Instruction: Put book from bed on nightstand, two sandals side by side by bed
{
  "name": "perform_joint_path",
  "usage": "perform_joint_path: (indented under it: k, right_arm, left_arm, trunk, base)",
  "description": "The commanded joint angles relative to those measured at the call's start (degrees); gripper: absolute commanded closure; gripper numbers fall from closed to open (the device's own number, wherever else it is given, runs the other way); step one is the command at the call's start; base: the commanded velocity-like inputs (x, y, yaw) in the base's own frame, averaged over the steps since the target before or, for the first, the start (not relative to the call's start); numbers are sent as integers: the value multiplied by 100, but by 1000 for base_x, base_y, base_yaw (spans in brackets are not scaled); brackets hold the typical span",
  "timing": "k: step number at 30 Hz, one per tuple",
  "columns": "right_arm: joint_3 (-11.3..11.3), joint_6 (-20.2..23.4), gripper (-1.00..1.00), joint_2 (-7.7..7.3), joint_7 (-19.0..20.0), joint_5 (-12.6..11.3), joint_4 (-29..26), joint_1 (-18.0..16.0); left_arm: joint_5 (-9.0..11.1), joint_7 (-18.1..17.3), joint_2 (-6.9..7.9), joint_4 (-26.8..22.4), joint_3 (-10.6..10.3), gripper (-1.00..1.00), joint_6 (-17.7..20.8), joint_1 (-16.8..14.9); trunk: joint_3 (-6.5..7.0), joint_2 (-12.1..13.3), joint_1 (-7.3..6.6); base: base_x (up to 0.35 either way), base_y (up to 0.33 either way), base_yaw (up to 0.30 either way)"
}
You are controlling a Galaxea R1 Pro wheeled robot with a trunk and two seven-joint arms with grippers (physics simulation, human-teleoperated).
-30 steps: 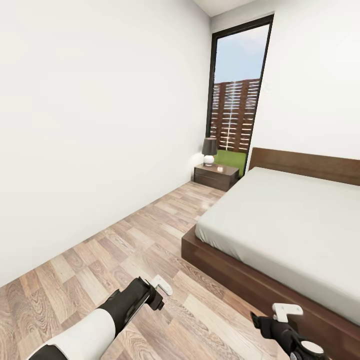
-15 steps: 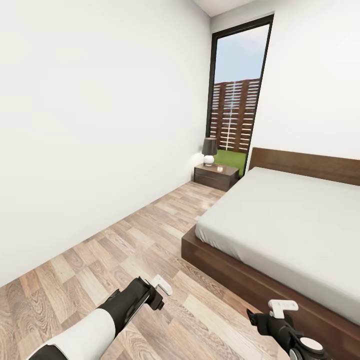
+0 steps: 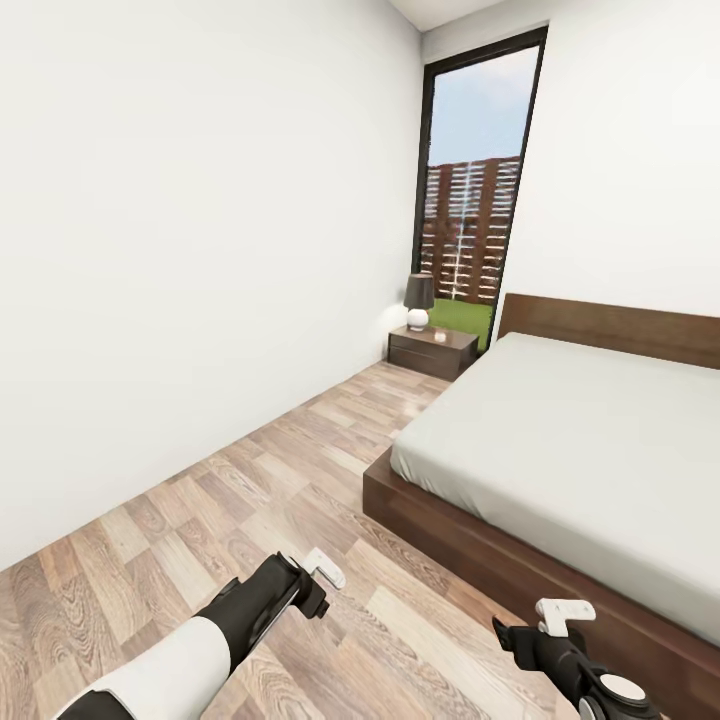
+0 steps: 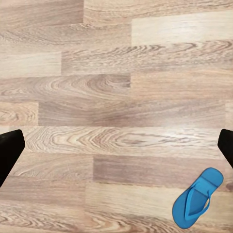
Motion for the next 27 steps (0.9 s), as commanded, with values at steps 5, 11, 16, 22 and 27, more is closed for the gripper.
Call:
perform_joint_path:
  k: [5, 11, 16, 22, 27]
  right_arm:
    - [-8, 27, -100, 0, 27, -4, -11, -1]
    - [-10, 28, -100, 0, 28, -2, -11, -2]
    - [-19, 28, -100, -8, 28, -2, -11, -2]
    - [-23, 28, -100, -27, 28, -1, -11, -2]
    - [-25, 28, -100, -37, 28, -1, -11, -2]
  left_arm:
    - [-65, -38, 2, -7, -9, -100, 19, -3]
    - [-65, -39, -5, -6, -8, -100, 19, -2]
    - [-67, -41, -10, -6, -8, -100, 19, -4]
    - [-69, -79, -13, -4, -8, -100, 19, -7]
    - [-70, -129, -13, -3, -8, -100, 19, -7]
  trunk:
    - [-95, -205, 111]
    - [-203, -445, 242]
    - [-293, -646, 352]
    - [-400, -887, 484]
    - [-490, -1087, 594]
  base:
    - [0, 0, 0]
    - [0, 0, 0]
    - [0, 0, 0]
    - [0, 0, 0]
    - [0, 0, 0]
